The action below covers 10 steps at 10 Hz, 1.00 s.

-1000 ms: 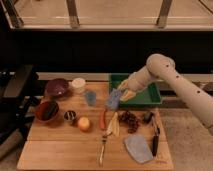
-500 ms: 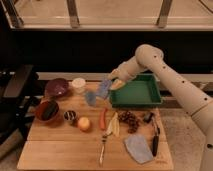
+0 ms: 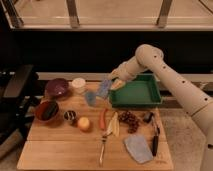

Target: Place sponge in plastic cup

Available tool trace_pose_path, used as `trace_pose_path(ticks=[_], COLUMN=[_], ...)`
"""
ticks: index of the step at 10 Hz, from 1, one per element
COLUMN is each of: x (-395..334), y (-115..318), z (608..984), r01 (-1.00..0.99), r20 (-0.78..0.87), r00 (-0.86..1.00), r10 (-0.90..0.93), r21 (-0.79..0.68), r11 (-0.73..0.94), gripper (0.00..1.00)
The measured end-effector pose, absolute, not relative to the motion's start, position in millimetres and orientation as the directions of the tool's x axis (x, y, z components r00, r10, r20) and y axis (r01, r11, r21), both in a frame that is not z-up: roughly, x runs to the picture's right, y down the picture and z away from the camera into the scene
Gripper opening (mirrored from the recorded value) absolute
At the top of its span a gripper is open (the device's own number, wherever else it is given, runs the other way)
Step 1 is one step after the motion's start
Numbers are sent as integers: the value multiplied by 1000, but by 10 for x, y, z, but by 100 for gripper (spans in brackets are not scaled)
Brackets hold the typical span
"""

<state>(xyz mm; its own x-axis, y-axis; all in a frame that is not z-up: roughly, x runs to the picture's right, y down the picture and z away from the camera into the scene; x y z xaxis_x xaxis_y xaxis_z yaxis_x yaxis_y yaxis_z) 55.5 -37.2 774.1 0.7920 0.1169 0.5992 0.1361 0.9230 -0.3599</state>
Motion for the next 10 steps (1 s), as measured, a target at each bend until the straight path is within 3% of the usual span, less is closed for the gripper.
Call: trace_pose_path(ticks=[4, 10], x=[478, -120], y=[-424, -654], z=[8170, 8511], r01=[117, 188], r20=[637, 703], r00=[760, 710], r10=[126, 19], r21=[-325, -215], r11=[938, 958], gripper=[0, 0])
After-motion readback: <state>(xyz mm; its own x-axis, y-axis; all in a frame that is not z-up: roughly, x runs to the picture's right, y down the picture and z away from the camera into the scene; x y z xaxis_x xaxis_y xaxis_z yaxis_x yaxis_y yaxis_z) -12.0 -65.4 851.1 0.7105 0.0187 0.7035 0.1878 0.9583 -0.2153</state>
